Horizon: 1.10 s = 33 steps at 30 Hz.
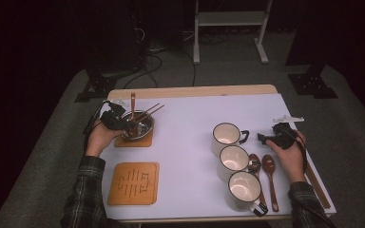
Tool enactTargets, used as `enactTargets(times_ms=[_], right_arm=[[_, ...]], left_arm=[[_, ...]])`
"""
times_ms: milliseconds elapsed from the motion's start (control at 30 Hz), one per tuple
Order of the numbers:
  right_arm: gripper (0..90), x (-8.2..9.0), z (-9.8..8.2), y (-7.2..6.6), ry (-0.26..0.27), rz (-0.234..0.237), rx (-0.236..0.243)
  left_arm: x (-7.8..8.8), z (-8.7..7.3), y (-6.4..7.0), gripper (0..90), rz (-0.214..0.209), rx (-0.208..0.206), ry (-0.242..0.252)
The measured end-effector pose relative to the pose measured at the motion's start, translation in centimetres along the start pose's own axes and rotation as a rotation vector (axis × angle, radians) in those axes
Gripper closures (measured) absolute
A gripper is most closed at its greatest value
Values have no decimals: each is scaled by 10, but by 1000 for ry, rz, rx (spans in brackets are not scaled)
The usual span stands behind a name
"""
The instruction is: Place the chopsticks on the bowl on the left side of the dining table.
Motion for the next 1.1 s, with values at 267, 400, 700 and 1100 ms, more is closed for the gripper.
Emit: enactTargets(times_ms=[267,400,700,1100], right_arm=[[231,0,0,0,0,1,-1],[231,0,0,0,-1,2,-3],[231,0,0,0,-1,2,-3],[231,0,0,0,-1,1,-2]], left_arm=[[-5,-11,-3,896,40,29,-33],[-4,-14,-9,895,48,48,-27],[3,-19,-22,895,76,74,-5],[9,-17,-32,895,115,77,21]])
Point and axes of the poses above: each handheld gripper's, and its own axes: x roughly backward along the jaws, z roughly out of its top, y roughly to its right, the point moved 9 cm from there along -x, roughly forward along the jaws, and after that the axes turned 7 degrees about -z, right-handed, at the moved point
